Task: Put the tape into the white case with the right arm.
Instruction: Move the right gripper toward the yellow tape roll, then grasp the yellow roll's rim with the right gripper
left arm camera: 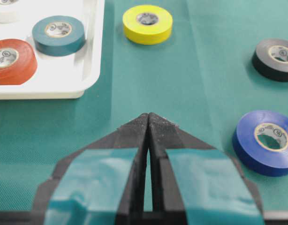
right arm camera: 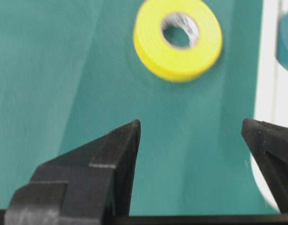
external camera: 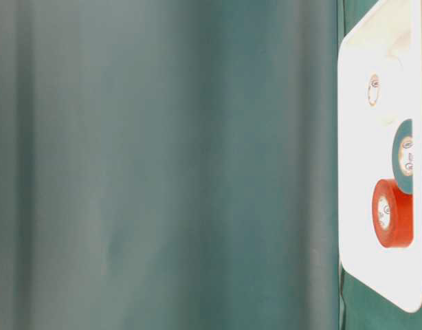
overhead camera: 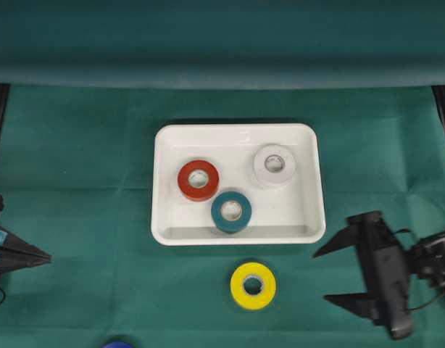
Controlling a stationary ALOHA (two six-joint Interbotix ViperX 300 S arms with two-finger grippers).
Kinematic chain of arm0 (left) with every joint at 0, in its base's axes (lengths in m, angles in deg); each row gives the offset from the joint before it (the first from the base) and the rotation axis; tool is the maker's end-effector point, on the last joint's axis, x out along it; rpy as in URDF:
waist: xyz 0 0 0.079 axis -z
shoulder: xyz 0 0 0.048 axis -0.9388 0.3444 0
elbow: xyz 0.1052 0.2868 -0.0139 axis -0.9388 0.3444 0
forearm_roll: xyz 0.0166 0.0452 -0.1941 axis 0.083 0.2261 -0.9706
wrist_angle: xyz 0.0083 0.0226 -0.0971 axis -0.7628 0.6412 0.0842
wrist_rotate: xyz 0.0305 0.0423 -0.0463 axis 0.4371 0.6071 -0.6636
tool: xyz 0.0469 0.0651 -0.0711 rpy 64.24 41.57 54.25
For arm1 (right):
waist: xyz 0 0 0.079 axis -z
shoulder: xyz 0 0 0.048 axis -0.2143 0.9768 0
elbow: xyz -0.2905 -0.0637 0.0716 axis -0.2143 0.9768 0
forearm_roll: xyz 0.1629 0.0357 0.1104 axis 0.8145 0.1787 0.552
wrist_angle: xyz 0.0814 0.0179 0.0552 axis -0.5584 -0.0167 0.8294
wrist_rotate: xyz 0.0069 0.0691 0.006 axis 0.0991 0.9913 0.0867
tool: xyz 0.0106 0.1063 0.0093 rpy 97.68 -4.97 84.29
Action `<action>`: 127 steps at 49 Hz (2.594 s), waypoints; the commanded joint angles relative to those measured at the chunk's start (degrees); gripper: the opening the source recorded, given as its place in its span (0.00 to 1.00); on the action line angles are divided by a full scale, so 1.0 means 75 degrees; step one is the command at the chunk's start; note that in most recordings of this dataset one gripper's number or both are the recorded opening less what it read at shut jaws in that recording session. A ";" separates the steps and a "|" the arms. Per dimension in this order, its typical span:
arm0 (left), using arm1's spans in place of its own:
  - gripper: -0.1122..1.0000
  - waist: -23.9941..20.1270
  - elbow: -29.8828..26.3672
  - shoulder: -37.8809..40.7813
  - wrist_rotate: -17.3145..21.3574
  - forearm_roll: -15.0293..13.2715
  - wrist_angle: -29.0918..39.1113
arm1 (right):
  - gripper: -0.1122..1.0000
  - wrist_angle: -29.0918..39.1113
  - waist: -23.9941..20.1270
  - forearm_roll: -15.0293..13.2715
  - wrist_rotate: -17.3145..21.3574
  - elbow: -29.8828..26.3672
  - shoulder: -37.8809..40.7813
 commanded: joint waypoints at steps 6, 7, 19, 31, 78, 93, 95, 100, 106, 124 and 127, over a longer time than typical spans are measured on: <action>0.10 -0.0023 -0.0082 0.0070 0.0000 0.0000 -0.0070 | 0.66 -0.0094 -0.0246 -0.0223 -0.0012 -0.0973 0.0973; 0.10 -0.0023 -0.0094 0.0059 0.0000 0.0000 -0.0070 | 0.66 -0.0105 -0.0258 -0.0234 -0.0012 -0.1066 0.1078; 0.10 -0.0023 -0.0082 0.0059 -0.0012 0.0000 -0.0070 | 0.66 -0.0105 -0.0316 -0.0234 -0.0012 -0.1980 0.2168; 0.10 -0.0023 -0.0082 0.0070 -0.0012 0.0000 -0.0070 | 0.66 -0.0012 -0.0363 -0.0246 -0.0012 -0.2496 0.2719; 0.10 -0.0023 -0.0082 0.0059 -0.0012 0.0000 -0.0082 | 0.66 0.0070 -0.0363 -0.0246 0.0059 -0.2930 0.3996; 0.10 -0.0023 -0.0082 0.0059 -0.0012 0.0000 -0.0070 | 0.23 0.0082 -0.0352 -0.0246 0.0082 -0.2930 0.4008; 0.10 -0.0023 -0.0082 0.0059 -0.0012 0.0000 -0.0070 | 0.17 0.0070 -0.0340 -0.0234 0.0082 -0.2941 0.4020; 0.10 -0.0023 -0.0082 0.0070 -0.0012 0.0000 -0.0070 | 0.13 0.0082 -0.0340 -0.0246 0.0082 -0.2977 0.4008; 0.10 -0.0023 -0.0082 0.0059 -0.0012 0.0000 -0.0070 | 0.13 0.0082 -0.0363 -0.0234 0.0082 -0.3012 0.3938; 0.10 -0.0023 -0.0082 0.0059 -0.0012 0.0000 -0.0070 | 0.13 0.0844 -0.0621 -0.0234 0.0082 -0.3316 0.3129; 0.10 -0.0023 -0.0082 0.0059 -0.0012 0.0000 -0.0070 | 0.13 0.1207 -0.0680 -0.0234 0.0070 -0.3434 0.3000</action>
